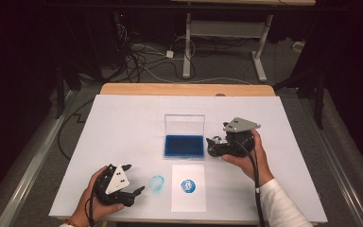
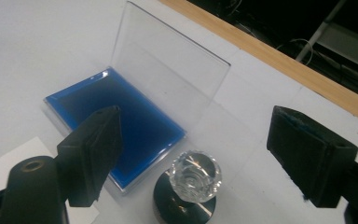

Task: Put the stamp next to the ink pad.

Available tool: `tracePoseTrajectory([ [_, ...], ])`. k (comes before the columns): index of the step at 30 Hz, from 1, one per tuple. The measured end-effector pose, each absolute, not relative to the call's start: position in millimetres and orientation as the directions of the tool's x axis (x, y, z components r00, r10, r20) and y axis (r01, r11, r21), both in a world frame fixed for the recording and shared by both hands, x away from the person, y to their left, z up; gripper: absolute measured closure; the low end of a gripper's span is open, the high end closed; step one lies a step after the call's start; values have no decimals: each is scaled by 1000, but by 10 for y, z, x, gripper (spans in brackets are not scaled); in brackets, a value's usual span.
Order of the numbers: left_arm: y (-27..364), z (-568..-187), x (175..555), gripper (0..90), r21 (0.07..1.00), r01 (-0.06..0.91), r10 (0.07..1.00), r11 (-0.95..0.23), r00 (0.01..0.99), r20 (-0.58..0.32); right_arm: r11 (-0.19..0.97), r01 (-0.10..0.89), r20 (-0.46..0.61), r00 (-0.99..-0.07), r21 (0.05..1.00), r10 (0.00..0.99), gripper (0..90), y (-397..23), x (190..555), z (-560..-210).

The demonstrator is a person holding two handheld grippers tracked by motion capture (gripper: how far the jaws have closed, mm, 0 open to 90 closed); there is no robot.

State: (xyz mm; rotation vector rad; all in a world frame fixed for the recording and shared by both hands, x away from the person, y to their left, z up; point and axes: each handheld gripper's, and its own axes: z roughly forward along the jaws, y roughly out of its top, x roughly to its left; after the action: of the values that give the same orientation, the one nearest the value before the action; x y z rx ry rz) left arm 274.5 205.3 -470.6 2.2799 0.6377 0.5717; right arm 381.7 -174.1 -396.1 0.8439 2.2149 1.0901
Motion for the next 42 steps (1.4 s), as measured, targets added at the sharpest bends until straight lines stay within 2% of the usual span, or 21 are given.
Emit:
tracePoseTrajectory([
  [20, 2042, -4693, 2738, 167, 723, 272, 580, -635, 786, 213, 497, 192, -237, -700, 846, 674, 188, -1737, 3494, -3857],
  [42, 2010, -4709, 2754, 167, 716, 275, 573, -641, 792, 209, 527, 134, -301, -692, 839, 656, 195, -1854, 3203, -3787],
])
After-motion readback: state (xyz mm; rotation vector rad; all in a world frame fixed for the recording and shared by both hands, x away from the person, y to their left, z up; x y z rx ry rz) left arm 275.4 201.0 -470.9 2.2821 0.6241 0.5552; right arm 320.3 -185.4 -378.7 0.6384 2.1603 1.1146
